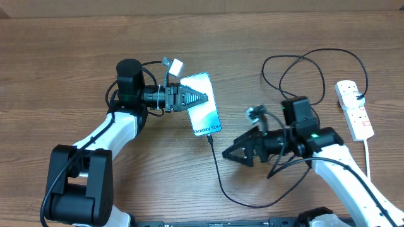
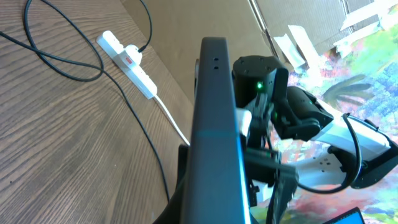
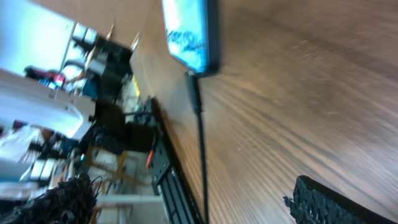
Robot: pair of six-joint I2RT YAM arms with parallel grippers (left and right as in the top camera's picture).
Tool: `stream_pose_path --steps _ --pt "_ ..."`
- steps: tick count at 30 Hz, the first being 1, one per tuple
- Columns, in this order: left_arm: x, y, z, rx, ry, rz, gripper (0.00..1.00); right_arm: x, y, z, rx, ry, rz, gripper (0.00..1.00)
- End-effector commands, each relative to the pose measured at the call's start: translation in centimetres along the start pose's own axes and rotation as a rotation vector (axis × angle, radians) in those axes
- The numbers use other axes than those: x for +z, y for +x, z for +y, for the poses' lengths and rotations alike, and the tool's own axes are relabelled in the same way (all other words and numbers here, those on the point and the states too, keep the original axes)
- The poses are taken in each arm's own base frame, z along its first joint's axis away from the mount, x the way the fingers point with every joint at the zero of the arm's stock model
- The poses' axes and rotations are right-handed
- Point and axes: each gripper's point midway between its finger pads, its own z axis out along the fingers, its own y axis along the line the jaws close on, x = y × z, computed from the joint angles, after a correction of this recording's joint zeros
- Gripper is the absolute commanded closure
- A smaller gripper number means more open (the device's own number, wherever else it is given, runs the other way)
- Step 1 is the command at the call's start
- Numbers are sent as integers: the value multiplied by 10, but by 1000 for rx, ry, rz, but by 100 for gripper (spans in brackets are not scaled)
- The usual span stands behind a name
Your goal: Plug charger to phone and switch on socket
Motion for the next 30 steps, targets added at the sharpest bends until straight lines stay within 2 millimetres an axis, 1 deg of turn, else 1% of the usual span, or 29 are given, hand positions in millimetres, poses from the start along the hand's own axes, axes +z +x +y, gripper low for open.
stream_pose_path --steps 1,4,6,8,10,14,16,17,22,23,25,30 --pt "-3 -2 -3 17 4 -2 96 16 5 10 -32 -58 45 0" --pt "-3 -2 -3 18 4 -2 96 29 5 12 -86 -75 65 4" --pt "-3 -2 -3 17 4 -2 96 35 3 6 -100 -47 68 8" --pt "-3 -1 -3 17 3 -2 96 37 -3 -5 -59 8 54 8" --pt "-3 -1 -3 17 3 -2 96 38 -8 -11 -18 42 36 9" --pt "-3 -2 -3 18 4 -2 96 41 -18 -11 7 39 7 13" --pt "-3 -1 -3 17 3 -2 96 44 -19 -10 3 33 7 22" --pt "-3 -2 -3 18 4 -2 95 45 -18 -9 -1 31 9 28" --pt "-3 -2 -3 18 3 -2 96 48 -14 -9 6 27 26 43" --pt "-3 -2 -3 18 3 -2 96 48 -14 -9 8 27 26 44" --pt "-3 -2 -3 17 3 -2 96 48 -14 -8 19 27 25 49" --pt "-3 -2 -2 18 1 -4 96 49 -17 -8 29 24 15 65"
